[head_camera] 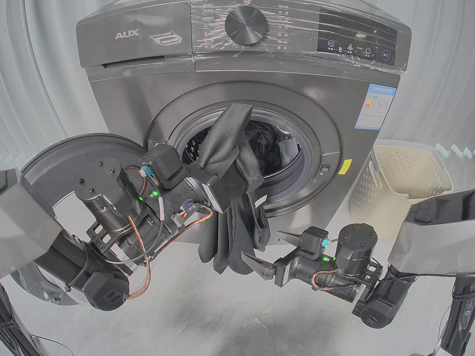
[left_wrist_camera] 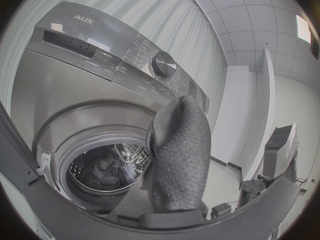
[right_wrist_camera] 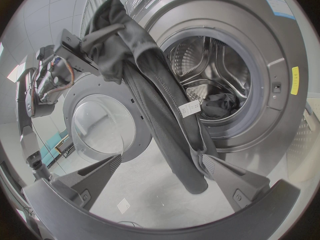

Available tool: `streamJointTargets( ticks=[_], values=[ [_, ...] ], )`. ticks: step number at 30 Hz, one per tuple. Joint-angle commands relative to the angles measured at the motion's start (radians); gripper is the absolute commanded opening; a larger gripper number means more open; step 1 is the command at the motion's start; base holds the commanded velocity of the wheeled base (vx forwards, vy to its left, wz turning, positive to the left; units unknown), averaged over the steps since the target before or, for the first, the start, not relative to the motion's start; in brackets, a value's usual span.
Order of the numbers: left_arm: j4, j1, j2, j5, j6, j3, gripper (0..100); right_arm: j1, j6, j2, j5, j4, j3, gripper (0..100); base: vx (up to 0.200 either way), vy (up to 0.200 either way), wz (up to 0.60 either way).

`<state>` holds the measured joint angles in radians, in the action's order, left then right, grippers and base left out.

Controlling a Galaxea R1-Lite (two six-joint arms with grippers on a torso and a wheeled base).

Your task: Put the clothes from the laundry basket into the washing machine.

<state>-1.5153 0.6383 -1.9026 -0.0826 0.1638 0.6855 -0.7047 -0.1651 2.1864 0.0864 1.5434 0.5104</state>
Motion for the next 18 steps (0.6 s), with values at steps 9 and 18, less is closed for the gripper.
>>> streamJointTargets(
  ticks=[9, 18],
  values=[
    [-0.002, 0.003, -0.003, 0.0, -0.004, 0.0, 0, 0.045, 0.036, 0.153, 0.006, 0.0, 0.217, 100, 0.0, 0.0, 0.0],
    [-0.002, 0.004, -0.003, 0.001, -0.007, 0.002, 0, 0.033, 0.052, 0.187, 0.009, -0.002, 0.266, 100, 0.0, 0.0, 0.0]
  ],
)
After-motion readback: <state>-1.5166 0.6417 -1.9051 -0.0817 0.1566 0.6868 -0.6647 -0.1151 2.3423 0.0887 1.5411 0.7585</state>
